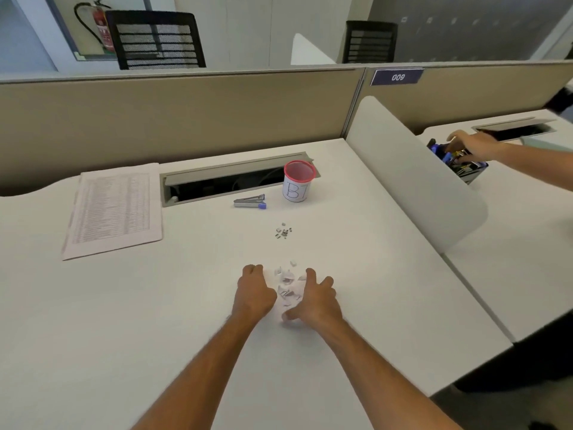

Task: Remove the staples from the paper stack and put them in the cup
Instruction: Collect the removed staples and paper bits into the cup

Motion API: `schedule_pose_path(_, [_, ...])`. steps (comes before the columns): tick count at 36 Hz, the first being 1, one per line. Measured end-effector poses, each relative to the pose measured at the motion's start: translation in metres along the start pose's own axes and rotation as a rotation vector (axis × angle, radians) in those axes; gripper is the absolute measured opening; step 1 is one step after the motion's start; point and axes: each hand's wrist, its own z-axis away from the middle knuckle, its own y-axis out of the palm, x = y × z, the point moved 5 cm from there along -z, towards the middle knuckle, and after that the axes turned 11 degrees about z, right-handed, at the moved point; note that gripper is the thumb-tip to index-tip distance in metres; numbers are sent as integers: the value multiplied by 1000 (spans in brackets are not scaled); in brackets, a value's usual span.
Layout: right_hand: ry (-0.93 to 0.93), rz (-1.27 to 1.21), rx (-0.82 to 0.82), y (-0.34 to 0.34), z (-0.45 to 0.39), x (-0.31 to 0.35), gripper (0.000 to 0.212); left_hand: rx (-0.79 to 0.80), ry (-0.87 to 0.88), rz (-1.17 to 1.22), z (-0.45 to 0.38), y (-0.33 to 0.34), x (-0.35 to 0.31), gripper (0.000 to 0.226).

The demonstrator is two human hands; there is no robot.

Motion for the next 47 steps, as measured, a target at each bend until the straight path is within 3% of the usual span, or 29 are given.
schedule_pose_path(4, [31,22,23,14,1,-10,129,49,96,-13,-7,5,-9,76])
schedule_pose_path(8, [-46,-108,-34,19,-7,-6,120,121,122,-20,-16,9,-17,74])
schedule_pose_path(16, [-146,-207,-146,0,-23,6,50,161,157,38,-13,14,-31,54])
schedule_pose_path(21, [-228,-214,-133,-1,-33,5,85,140,132,69,-8,17,-27,59])
schedule_pose_path(24, [-254,-144,-99,2,-35,8,89,83,107,128,-7,12,-23,56])
schedule_pose_path(29, [-256,-79,-124,3,-38,18,65,33,90,187,-7,5,-24,52])
schedule_pose_path(33, [-273,-40,-153,3,-41,23,35,64,51,202,-6,5,-24,46])
schedule_pose_path(40, [-253,-51,-146,-5,-45,29,4,99,5,208,-4,8,-20,49])
schedule_pose_path(43, [-248,-65,-122,-8,-46,31,14,102,-2,220,-5,4,-20,49])
schedule_pose_path(47, [-232,-101,-54,-14,-49,29,10,81,11,218,-6,-2,-23,49])
